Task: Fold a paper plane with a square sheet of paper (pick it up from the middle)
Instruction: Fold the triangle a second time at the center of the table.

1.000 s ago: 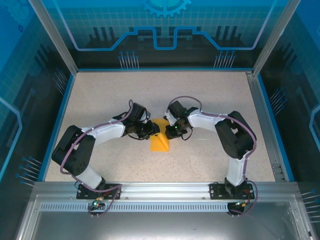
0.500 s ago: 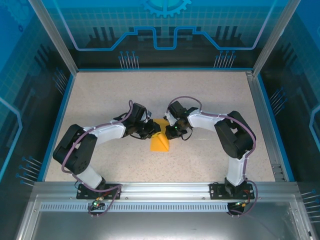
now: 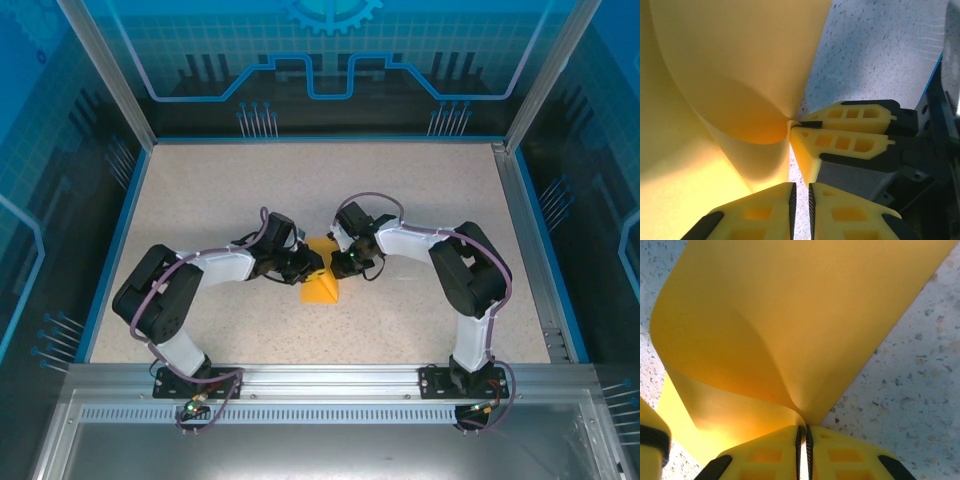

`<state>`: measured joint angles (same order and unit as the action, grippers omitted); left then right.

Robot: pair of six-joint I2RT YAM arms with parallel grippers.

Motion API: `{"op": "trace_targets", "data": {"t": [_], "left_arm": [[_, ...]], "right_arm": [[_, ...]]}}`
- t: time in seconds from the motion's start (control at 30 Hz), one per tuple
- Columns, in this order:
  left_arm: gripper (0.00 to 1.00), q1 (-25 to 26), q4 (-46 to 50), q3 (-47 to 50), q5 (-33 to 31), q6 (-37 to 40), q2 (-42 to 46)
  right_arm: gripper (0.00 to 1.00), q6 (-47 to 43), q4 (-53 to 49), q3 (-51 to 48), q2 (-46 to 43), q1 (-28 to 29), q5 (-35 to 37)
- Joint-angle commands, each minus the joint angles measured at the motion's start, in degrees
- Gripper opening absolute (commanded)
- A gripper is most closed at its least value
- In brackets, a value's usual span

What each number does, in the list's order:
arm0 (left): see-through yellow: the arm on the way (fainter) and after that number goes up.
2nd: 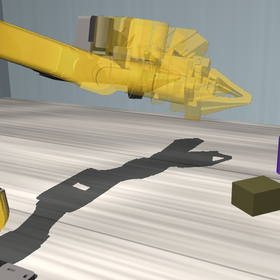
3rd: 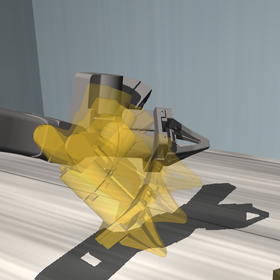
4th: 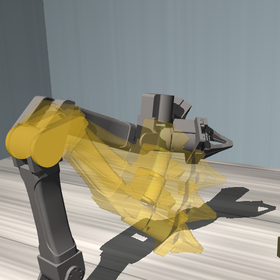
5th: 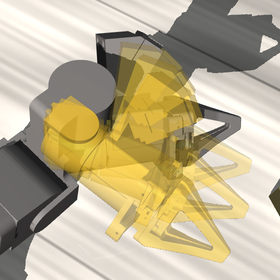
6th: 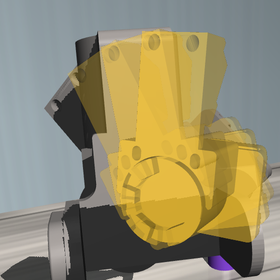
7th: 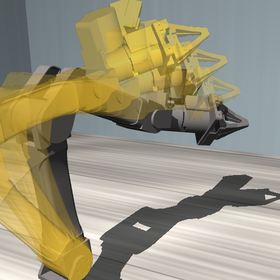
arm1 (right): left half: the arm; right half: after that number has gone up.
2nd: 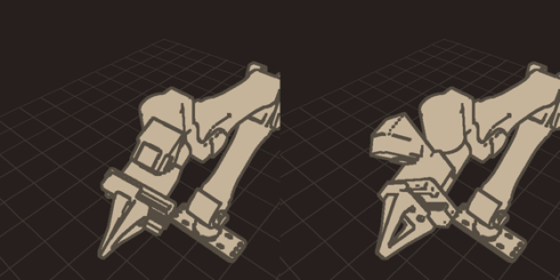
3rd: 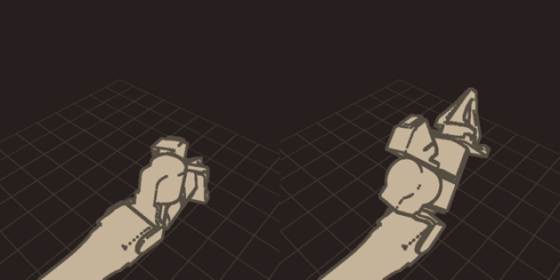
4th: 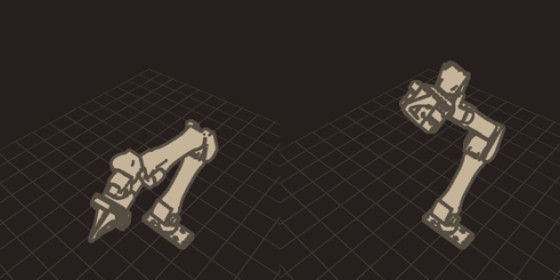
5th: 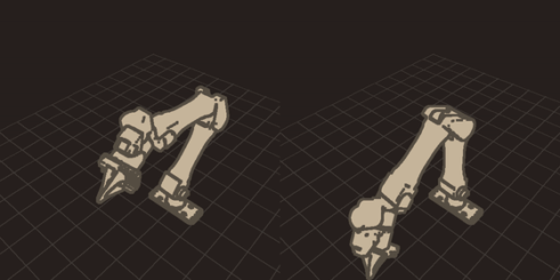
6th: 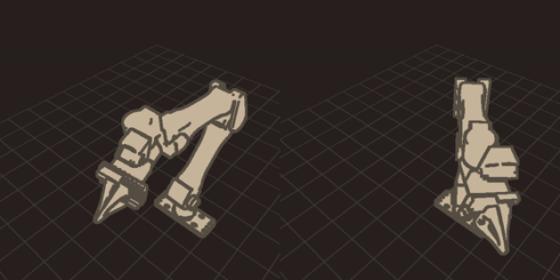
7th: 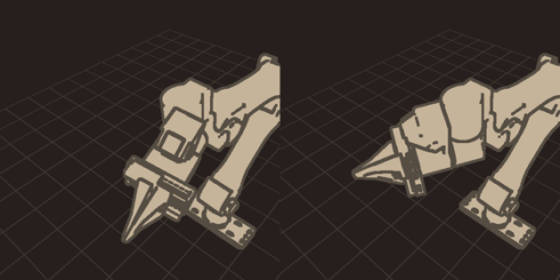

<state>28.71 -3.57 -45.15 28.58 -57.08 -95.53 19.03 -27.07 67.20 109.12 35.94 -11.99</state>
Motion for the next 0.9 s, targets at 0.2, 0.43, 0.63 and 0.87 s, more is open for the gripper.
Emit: {"op": "trace_targets", "data": {"t": [0.2,0.43,0.63,0.87], "left_arm": [[0.18,0.6,-1.4,-0.9,1.6,-0.6,-1.1],[0.18,0.7,-3.0,-0.8,1.3,-1.0,-2.9],[0.18,0.8,-2.7,-0.3,-0.2,-0.7,-4.4],[0.17,0.8,-3.1,1.0,-1.3,-0.7,-6.3]], "right_arm": [[0.14,0.1,-1.3,0.9,1.3,-1.1,0.1],[0.14,0.1,-1.3,0.9,1.4,-1.2,0.1],[0.14,0.0,-1.3,0.9,1.4,-1.2,-0.1],[0.14,0.0,-1.3,1.0,1.4,-1.2,-0.1]]}}
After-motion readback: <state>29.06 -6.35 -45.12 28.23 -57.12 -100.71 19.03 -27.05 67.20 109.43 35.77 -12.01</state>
